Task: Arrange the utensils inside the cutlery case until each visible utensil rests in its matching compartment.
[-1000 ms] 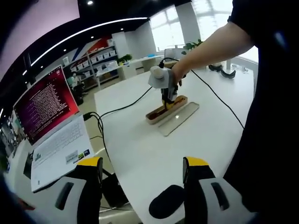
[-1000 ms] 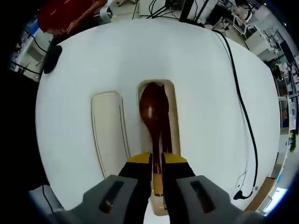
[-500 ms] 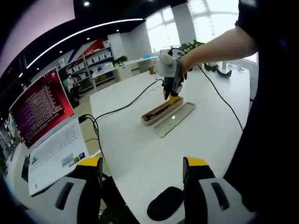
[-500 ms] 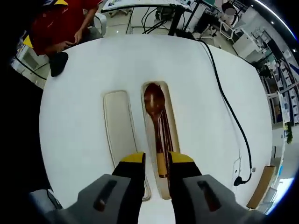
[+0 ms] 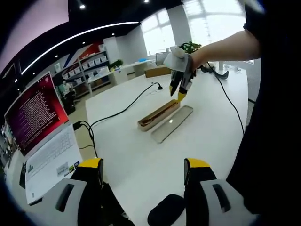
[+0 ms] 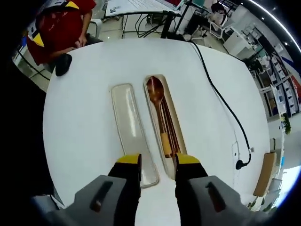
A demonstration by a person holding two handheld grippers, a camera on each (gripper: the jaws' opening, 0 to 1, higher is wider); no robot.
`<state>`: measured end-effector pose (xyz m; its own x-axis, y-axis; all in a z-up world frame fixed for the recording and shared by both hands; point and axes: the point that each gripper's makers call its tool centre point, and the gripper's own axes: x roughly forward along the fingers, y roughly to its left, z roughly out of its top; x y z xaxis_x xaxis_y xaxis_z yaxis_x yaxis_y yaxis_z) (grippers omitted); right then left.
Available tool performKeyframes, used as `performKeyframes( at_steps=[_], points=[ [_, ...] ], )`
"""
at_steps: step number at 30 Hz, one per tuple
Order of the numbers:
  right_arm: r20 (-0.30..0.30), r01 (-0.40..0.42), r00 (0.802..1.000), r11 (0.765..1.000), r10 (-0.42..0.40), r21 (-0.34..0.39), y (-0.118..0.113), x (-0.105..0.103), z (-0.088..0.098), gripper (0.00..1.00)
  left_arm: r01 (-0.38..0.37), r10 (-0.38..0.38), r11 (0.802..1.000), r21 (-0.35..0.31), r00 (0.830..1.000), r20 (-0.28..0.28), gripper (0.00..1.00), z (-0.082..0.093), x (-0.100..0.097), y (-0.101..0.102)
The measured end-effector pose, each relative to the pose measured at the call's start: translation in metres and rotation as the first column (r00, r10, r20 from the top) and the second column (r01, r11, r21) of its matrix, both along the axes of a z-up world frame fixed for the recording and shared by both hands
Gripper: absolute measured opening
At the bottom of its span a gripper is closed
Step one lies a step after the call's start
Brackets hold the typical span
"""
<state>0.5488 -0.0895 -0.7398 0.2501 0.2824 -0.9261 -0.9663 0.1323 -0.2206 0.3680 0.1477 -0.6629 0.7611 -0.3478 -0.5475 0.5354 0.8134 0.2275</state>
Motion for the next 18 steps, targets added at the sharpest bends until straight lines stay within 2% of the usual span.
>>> performKeyframes(
  at_steps=[14,18],
  points=[
    [0.043,0.097,0.994,0.995,-0.098,0.03,-0.035,-0.016,0.014,0.36,0.076,-0.076,0.997,0.004,0.997,-0.001,0.72,-0.007,0.013,-0.008],
    [0.053,0.131,0.99,0.991,-0.132,0.036,-0.047,-0.022,0.014,0.42,0.108,-0.108,0.994,0.002,0.994,-0.002,0.72,-0.01,0.019,-0.012]
  ],
)
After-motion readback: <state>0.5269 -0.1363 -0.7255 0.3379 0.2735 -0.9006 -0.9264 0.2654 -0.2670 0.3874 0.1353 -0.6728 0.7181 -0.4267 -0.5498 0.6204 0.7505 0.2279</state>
